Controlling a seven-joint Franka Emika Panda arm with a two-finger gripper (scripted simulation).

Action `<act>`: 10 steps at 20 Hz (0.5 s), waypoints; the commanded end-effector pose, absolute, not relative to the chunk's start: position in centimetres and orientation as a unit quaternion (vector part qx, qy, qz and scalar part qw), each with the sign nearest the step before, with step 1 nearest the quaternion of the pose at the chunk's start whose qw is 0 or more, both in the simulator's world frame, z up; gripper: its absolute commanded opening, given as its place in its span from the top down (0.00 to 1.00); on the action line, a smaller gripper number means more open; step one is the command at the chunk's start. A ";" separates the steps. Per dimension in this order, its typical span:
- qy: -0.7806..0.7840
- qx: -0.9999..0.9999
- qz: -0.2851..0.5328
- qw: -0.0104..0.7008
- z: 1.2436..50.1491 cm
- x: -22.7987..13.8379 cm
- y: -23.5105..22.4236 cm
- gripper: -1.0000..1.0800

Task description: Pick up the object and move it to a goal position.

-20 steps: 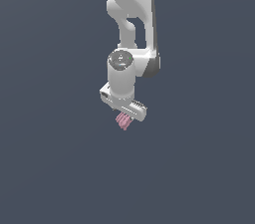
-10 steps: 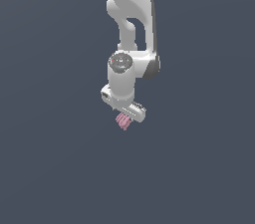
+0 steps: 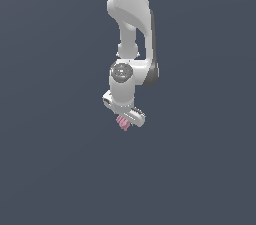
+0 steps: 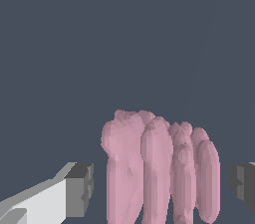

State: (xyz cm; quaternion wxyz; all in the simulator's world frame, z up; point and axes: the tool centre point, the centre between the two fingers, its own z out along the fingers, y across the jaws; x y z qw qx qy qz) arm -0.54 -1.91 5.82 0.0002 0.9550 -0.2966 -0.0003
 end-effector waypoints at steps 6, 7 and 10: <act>-0.297 0.955 0.000 0.000 4.4 -0.4 -1.9 1.00; -0.297 0.955 0.000 0.000 4.4 -0.4 -1.9 1.00; -0.297 0.955 0.000 0.000 4.4 -0.4 -1.9 1.00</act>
